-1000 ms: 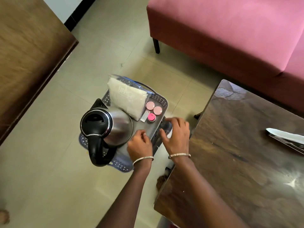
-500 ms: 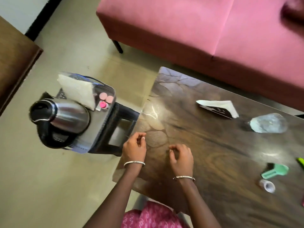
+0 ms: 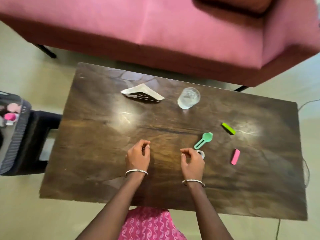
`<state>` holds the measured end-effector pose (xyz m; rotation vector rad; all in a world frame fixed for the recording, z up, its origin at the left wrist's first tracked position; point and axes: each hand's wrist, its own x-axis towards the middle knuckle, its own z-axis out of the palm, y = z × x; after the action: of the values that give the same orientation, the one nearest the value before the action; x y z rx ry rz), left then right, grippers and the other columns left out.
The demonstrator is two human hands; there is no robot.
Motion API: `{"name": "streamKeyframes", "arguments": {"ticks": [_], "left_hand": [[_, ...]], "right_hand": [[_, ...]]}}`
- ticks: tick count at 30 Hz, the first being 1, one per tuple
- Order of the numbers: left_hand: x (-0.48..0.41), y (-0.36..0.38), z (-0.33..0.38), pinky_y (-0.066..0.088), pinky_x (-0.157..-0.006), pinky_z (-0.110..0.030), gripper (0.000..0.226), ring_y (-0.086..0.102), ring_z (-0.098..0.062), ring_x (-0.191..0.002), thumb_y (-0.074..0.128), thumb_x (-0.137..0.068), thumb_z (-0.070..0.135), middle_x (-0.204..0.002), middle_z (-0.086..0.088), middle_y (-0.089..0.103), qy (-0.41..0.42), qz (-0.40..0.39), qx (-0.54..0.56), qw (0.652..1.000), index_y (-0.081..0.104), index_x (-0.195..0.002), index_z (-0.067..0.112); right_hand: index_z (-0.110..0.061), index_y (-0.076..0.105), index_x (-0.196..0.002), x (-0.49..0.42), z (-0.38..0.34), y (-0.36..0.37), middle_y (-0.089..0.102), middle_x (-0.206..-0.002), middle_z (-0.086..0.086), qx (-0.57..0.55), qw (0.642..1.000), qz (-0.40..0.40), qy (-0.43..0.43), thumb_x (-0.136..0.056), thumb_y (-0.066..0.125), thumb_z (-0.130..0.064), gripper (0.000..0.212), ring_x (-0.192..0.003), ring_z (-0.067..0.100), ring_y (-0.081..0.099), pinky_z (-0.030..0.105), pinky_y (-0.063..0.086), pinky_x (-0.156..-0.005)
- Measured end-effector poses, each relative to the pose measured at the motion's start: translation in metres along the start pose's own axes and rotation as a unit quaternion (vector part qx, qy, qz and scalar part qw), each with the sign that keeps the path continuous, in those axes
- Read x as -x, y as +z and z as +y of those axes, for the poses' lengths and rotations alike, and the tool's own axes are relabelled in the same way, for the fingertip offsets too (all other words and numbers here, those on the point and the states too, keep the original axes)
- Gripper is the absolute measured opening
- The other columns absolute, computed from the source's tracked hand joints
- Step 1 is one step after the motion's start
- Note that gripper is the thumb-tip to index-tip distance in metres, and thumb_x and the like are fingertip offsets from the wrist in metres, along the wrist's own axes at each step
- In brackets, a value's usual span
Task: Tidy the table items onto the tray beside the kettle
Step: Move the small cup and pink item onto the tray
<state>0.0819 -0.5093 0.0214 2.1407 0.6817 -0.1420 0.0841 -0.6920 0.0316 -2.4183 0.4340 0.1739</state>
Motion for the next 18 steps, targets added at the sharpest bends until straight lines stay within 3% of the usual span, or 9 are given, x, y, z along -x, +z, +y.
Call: {"name": "streamKeyframes", "arguments": {"ticks": [5,9,13,18], "left_hand": [[0.014,0.065,0.037,0.053,-0.073,-0.035,0.006,0.066,-0.017,-0.071,0.066,-0.084,0.023,-0.071,0.01,0.065,0.044,-0.054,-0.043,0.997,0.067,-0.09,0.026],[0.016,0.109,0.051,0.05,-0.085,-0.034,0.027,0.065,-0.015,-0.092,0.07,-0.081,0.029,-0.098,0.009,0.068,0.111,-0.159,-0.121,0.974,0.062,-0.107,0.024],[0.016,0.144,0.059,0.044,-0.089,-0.037,0.045,0.06,-0.019,-0.111,0.067,-0.08,0.046,-0.12,0.008,0.059,0.15,-0.221,-0.27,0.925,0.052,-0.12,0.034],[0.023,0.183,0.064,0.042,-0.088,-0.037,0.061,0.061,-0.022,-0.106,0.074,-0.074,0.048,-0.121,0.007,0.05,0.191,-0.258,-0.345,0.882,0.043,-0.127,0.038]], "right_hand": [[-0.014,0.073,-0.088,-0.029,0.061,-0.046,0.072,-0.088,0.004,0.005,0.997,0.054,0.051,-0.079,0.065,0.002,0.019,-0.083,0.027,0.064,0.034,0.047,-0.08],[-0.011,0.073,-0.092,-0.055,0.105,-0.071,0.073,-0.088,0.009,-0.027,0.982,0.131,0.13,-0.08,0.063,0.001,0.02,-0.081,0.029,0.067,0.039,0.052,-0.081],[-0.007,0.071,-0.099,-0.084,0.147,-0.085,0.073,-0.089,0.017,-0.047,0.95,0.19,0.243,-0.083,0.055,0.0,0.024,-0.076,0.035,0.066,0.038,0.05,-0.078],[-0.004,0.06,-0.119,-0.118,0.186,-0.095,0.07,-0.104,0.018,-0.052,0.932,0.154,0.323,-0.084,0.068,-0.013,0.037,-0.099,0.036,0.066,0.042,0.051,-0.091]]}}
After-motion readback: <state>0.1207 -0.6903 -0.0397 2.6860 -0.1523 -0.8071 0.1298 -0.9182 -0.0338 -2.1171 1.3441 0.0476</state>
